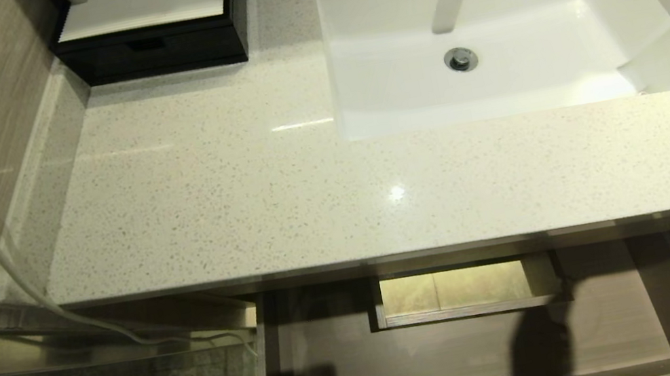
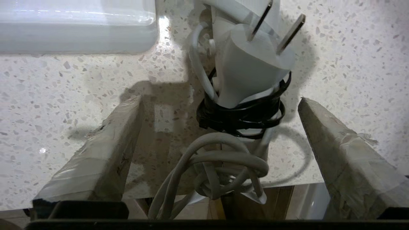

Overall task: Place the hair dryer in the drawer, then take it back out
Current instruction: Pick up the hairdryer

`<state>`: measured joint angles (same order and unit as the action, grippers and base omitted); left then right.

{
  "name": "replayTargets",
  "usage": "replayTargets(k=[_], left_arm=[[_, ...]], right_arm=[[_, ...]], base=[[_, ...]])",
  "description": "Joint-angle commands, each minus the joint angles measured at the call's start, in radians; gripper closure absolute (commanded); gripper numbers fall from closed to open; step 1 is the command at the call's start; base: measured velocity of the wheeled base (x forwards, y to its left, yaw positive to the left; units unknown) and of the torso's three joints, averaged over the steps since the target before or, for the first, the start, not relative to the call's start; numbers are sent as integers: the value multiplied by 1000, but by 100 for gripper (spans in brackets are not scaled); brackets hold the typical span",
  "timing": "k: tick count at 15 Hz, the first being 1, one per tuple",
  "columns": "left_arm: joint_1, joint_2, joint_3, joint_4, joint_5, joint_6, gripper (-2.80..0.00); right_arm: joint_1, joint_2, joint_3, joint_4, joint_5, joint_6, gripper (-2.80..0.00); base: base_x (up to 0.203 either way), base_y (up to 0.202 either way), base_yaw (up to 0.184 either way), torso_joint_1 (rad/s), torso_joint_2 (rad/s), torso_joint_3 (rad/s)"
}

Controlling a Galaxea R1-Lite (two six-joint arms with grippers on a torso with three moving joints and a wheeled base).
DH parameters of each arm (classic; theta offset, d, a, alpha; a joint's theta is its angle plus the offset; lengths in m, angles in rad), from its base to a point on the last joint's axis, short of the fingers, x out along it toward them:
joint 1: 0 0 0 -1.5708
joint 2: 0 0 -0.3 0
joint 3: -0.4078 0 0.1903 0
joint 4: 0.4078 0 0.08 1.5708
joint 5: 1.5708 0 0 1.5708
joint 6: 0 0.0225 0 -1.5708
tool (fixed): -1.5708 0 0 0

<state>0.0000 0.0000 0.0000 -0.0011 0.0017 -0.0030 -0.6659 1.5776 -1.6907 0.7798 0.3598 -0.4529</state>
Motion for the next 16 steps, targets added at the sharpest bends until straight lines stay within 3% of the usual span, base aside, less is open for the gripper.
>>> replayTargets(k=[1,16], left_arm=[[0,0,2,0,0,0,0],[0,-1,2,0,0,0,0]], right_arm=[[0,26,-7,4,18,-3,-280],[3,108,-49,-16,61,-6,-280]], base=[[0,0,0,0,0,0],[0,0,0,0,0,0]])
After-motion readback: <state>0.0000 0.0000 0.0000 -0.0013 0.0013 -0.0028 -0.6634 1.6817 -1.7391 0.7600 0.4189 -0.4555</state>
